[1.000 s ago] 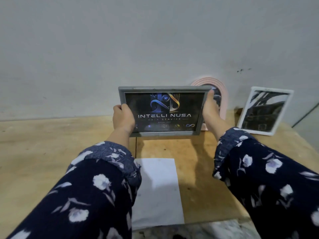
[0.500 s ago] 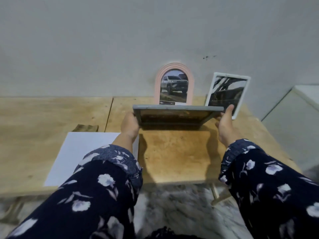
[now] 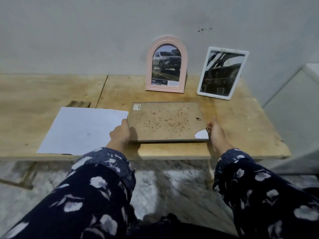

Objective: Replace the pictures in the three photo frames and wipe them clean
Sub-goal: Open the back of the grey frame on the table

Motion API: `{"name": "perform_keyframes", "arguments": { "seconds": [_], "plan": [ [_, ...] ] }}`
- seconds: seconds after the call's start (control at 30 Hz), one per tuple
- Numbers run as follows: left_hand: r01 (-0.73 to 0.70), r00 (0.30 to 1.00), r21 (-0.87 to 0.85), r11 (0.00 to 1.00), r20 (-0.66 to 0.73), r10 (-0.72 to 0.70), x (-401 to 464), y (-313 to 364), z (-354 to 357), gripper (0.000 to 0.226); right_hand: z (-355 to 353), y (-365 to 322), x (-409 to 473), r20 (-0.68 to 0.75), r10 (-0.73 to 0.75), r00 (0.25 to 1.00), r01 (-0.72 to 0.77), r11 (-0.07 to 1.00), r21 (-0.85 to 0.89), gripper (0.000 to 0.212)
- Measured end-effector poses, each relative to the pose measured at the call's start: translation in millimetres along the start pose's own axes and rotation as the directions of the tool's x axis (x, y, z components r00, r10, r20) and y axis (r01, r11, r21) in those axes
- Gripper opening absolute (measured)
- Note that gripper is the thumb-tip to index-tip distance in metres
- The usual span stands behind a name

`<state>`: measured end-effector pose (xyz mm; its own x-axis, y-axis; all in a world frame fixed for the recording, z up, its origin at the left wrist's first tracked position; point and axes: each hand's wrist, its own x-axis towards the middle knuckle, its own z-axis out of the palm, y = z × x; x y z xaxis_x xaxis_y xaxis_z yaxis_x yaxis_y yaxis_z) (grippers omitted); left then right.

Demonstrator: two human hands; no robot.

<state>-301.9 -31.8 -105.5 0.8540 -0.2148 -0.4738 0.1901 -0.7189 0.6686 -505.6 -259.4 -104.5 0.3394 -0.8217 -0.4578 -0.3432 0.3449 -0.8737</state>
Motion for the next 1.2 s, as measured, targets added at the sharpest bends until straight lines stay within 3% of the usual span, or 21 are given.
{"name": "perform_keyframes", "arguments": {
  "seconds": [0.17, 0.23, 0.3, 0.43, 0.53, 0.63, 0.8, 0.93, 1.03, 1.1, 1.2],
  "plan": [
    [-0.008, 0.992, 0.448, 0.894, -0.111, 0.064, -15, -4, 22, 0.062, -9, 27, 8, -0.024, -0.037, 0.999, 0.027, 0.942, -0.335, 0.025],
    [-0.083, 0.961, 0.607, 0.79, -0.163, 0.226, -26, 3, 33, 0.058, -8, 29, -4, 0.001, -0.124, 0.992, 0.112, 0.898, -0.425, 0.035],
    [-0.214, 0.92, 0.702, 0.68, -0.089, 0.382, -34, 16, 51, 0.053, -10, 33, -10, 0.029, -0.228, 0.973, 0.21, 0.828, -0.52, 0.04],
    [-0.537, 0.824, 0.64, 0.55, 0.256, 0.506, -48, 44, 106, 0.053, -14, 45, -6, -0.009, -0.34, 0.94, 0.25, 0.711, -0.658, 0.036],
    [-0.623, 0.776, 0.595, 0.508, 0.386, 0.499, -55, 59, 146, 0.057, -16, 51, -1, -0.069, -0.277, 0.958, 0.177, 0.767, -0.617, 0.031],
    [-0.672, 0.735, 0.608, 0.423, 0.478, 0.48, -57, 69, 168, 0.064, -20, 48, 5, -0.121, -0.202, 0.972, 0.126, 0.879, -0.46, 0.026],
    [-0.663, 0.726, 0.698, 0.27, 0.513, 0.458, -49, 81, 181, 0.066, -28, 41, 18, -0.101, -0.113, 0.988, 0.071, 0.935, -0.348, 0.022],
    [-0.621, 0.709, 0.784, -0.01, 0.566, 0.421, -54, 95, 190, 0.066, -31, 42, 22, -0.084, -0.076, 0.994, 0.044, 0.942, -0.332, 0.023],
    [-0.613, 0.716, 0.788, -0.064, 0.587, 0.379, -56, 106, 195, 0.062, -30, 42, 23, -0.078, -0.077, 0.994, 0.045, 0.936, -0.348, 0.022],
    [-0.616, 0.688, 0.778, -0.121, 0.607, 0.398, -57, 112, 194, 0.057, -29, 42, 23, -0.085, -0.082, 0.993, 0.045, 0.93, -0.366, 0.021],
    [-0.62, 0.597, 0.728, -0.293, 0.68, 0.425, -57, 120, 189, 0.053, -29, 43, 24, -0.087, -0.08, 0.993, 0.043, 0.93, -0.364, 0.018]
  ]
}}
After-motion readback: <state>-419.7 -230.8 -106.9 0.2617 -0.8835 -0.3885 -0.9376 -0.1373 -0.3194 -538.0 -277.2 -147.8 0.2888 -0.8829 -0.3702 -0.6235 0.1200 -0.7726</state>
